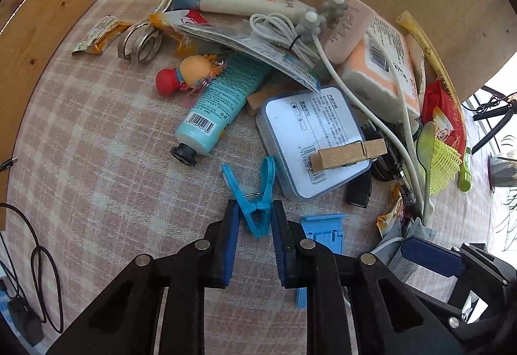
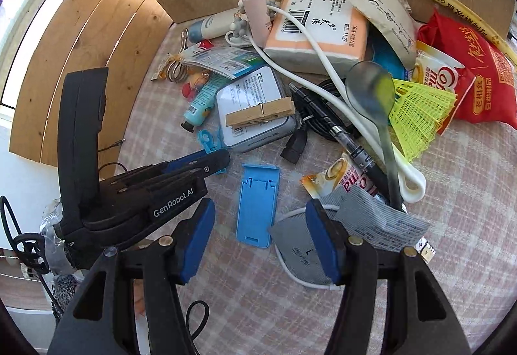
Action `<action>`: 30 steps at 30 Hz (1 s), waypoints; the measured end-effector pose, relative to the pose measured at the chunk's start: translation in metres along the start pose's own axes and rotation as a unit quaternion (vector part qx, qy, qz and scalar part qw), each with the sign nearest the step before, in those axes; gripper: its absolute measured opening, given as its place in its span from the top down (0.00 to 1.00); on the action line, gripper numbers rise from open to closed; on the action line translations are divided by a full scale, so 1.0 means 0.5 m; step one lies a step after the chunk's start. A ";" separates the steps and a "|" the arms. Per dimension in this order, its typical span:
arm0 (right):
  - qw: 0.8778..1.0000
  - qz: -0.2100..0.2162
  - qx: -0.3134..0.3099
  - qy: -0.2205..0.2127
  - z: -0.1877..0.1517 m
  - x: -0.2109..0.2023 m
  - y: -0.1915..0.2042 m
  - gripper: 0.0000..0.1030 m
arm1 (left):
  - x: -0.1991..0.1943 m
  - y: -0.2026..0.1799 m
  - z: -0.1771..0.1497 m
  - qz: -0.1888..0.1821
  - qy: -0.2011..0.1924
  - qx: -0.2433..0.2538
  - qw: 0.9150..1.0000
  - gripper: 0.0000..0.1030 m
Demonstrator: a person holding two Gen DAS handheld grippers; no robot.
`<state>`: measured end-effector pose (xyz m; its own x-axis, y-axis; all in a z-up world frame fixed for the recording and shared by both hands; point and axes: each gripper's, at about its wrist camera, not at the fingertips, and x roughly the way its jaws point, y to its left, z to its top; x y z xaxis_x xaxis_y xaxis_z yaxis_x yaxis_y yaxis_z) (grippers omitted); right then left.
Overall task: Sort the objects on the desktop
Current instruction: 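Grasp the teal clothespin with the left tool while the right tool grasps the blue phone stand, then carry the clothespin and phone stand into the black tray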
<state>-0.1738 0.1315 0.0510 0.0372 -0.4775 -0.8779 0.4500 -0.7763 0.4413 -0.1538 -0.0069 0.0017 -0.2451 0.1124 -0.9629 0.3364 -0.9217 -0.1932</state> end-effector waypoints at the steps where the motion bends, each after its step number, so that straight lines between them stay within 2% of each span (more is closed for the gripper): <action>1: 1.000 -0.002 -0.002 0.004 0.004 0.010 0.004 0.43 | -0.002 0.006 -0.003 0.005 -0.004 0.001 1.000 0.82; 6: 1.000 -0.011 -0.010 0.022 0.011 0.057 0.025 0.44 | -0.013 0.049 -0.022 0.002 -0.013 -0.007 1.000 0.82; 13: 0.997 -0.061 -0.023 0.047 0.017 0.115 0.050 0.44 | -0.036 0.113 -0.076 -0.004 -0.020 -0.030 0.999 0.82; 16: 0.994 -0.091 -0.048 0.046 0.011 0.127 0.078 0.44 | -0.047 0.134 -0.104 -0.008 -0.025 -0.041 0.999 0.82; 19: 0.982 -0.148 -0.108 0.050 -0.007 0.148 0.121 0.44 | -0.064 0.159 -0.132 -0.013 -0.033 -0.051 0.998 0.82; 21: 0.966 -0.193 -0.163 0.048 -0.028 0.166 0.152 0.44 | -0.075 0.171 -0.153 -0.017 -0.038 -0.057 0.998 0.82; 22: 0.962 -0.199 -0.180 0.041 -0.036 0.168 0.162 0.51 | -0.081 0.177 -0.164 -0.017 -0.041 -0.059 0.997 0.82; 25: 0.963 -0.192 -0.182 0.044 -0.039 0.170 0.168 0.66 | -0.096 0.194 -0.196 -0.019 -0.047 -0.069 0.996 0.82; 30: 0.974 -0.156 -0.160 0.047 -0.059 0.167 0.165 0.66 | -0.121 0.209 -0.248 -0.027 -0.053 -0.078 0.995 0.82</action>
<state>-0.1074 0.0399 0.0086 -0.0703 -0.1872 -0.9798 0.7076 -0.7017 0.0832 0.0090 -0.0639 0.0165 -0.3595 0.1129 -0.9263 0.4549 -0.8455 -0.2796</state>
